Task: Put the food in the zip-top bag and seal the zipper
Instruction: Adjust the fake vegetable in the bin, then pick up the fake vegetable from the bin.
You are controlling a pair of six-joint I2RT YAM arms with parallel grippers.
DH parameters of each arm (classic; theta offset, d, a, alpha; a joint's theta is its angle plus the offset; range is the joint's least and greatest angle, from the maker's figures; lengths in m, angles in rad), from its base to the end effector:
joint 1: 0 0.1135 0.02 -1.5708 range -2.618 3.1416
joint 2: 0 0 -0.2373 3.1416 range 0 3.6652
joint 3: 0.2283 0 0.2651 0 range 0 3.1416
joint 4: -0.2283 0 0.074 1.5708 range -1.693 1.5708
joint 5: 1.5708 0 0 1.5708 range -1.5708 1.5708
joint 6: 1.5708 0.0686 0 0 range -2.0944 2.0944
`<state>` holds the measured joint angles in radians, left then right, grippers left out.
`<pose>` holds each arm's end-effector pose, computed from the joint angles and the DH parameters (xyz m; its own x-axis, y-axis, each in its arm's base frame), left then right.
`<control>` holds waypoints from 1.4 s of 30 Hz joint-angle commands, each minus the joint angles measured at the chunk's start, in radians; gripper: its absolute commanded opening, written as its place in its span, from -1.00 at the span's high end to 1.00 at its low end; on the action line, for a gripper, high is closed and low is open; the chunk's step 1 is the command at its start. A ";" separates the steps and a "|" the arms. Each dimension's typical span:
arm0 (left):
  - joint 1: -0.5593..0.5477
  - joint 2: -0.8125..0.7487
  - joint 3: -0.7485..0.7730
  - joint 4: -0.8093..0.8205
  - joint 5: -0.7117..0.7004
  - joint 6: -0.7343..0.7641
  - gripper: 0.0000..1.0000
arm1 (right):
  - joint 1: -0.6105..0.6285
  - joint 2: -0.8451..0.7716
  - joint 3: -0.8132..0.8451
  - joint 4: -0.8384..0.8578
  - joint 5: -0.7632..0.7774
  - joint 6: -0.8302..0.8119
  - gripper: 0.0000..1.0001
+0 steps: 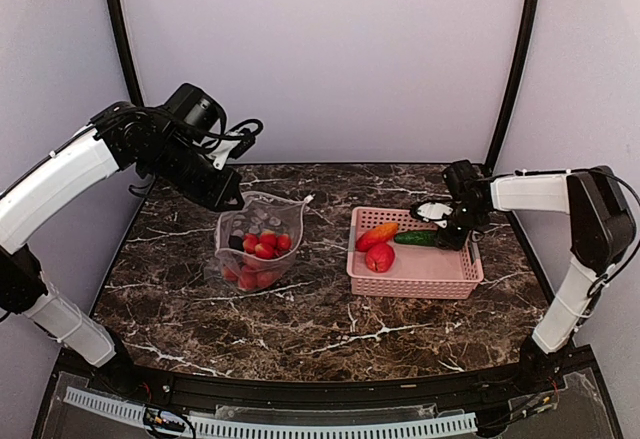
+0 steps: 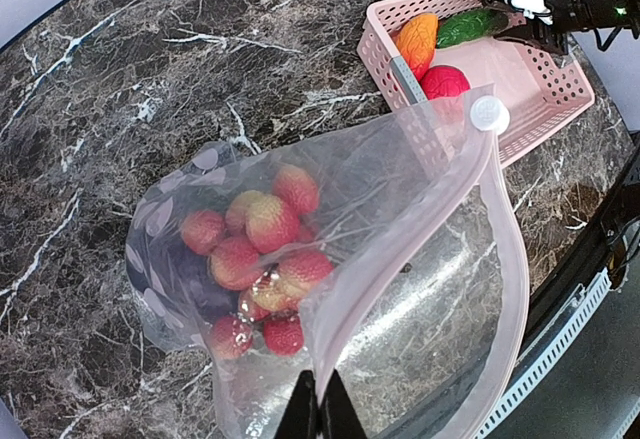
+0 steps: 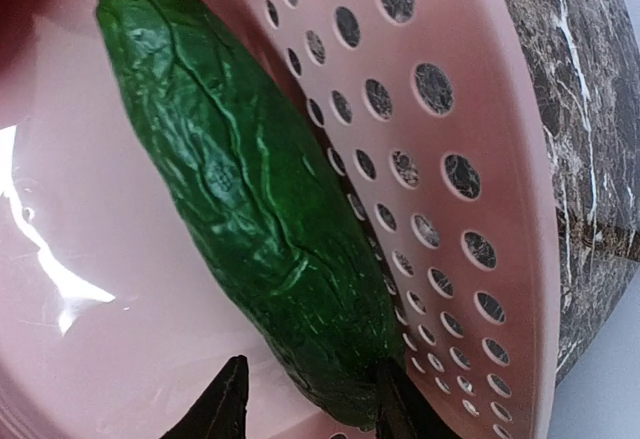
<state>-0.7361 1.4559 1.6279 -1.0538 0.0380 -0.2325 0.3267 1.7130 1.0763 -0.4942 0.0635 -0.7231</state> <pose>0.2410 -0.2219 0.3425 -0.7154 0.3374 -0.6119 0.5385 0.8243 -0.1750 0.3401 0.1106 0.1142 -0.4475 -0.8489 -0.2813 -0.7880 0.5230 -0.3248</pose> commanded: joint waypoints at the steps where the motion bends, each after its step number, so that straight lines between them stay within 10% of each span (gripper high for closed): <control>1: -0.002 -0.044 -0.007 -0.010 0.009 -0.006 0.99 | 0.005 0.053 -0.037 0.038 0.026 0.005 0.19; 32: -0.002 -0.066 -0.087 0.073 0.053 -0.012 0.99 | 0.095 0.012 -0.061 0.014 -0.113 -0.011 -0.06; 42: -0.002 -0.059 -0.082 0.091 0.047 -0.015 0.99 | 0.084 -0.116 -0.035 -0.052 -0.031 0.015 0.42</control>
<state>-0.7361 1.4208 1.5547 -0.9730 0.0868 -0.2409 0.4168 1.7035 1.0183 -0.4896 -0.0090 -0.7280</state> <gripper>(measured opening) 0.011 0.356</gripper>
